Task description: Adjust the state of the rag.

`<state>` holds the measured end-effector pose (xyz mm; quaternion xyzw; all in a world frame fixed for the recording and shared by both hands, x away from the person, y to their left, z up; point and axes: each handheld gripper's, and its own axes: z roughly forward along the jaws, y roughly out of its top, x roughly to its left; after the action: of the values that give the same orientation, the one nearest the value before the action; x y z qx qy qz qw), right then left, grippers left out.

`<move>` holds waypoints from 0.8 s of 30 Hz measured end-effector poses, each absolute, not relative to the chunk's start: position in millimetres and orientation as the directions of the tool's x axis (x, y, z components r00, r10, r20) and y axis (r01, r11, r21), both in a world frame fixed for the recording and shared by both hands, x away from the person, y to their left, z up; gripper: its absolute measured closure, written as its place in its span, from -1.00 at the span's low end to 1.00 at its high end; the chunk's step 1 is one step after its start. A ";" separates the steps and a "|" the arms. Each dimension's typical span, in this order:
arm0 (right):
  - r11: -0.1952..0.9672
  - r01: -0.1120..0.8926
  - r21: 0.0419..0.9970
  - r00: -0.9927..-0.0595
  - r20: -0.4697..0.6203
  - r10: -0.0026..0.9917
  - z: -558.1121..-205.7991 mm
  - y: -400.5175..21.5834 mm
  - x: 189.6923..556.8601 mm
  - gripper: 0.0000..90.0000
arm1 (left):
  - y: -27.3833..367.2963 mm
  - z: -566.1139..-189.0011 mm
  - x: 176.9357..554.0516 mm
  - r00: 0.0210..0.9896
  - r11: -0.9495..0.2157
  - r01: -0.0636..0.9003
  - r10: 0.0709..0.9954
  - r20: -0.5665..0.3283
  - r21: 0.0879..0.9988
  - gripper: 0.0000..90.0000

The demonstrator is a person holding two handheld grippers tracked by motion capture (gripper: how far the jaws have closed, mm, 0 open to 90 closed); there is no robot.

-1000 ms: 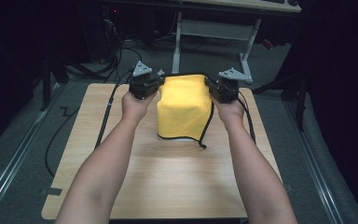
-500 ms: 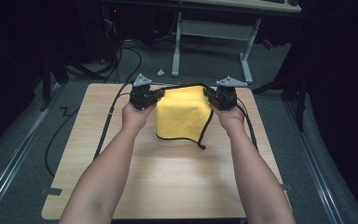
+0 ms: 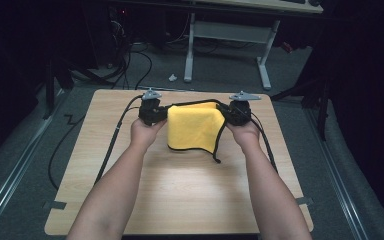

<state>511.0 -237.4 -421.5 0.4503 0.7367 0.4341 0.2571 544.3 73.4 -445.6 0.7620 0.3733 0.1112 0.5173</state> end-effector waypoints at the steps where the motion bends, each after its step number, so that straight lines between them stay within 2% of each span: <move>1: 0.213 0.444 0.870 -0.462 0.019 0.887 -422.9 -237.7 511.1 0.78 | 74.4 -448.0 543.9 0.696 -0.182 0.459 0.682 -0.225 0.869 0.86; 15: 0.151 0.496 0.855 -0.444 0.101 0.890 -443.0 -239.6 510.3 0.74 | 76.8 -462.8 538.0 0.692 -0.182 0.486 0.678 -0.248 0.855 0.85; 24: 0.150 0.494 0.856 -0.434 0.094 0.896 -442.5 -240.1 510.9 0.64 | 77.3 -462.3 535.2 0.690 -0.182 0.486 0.681 -0.247 0.855 0.82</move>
<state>510.9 -240.1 -442.5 0.4807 0.7232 0.4404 0.2280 535.2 77.3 -462.3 0.7630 0.3823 0.0952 0.5125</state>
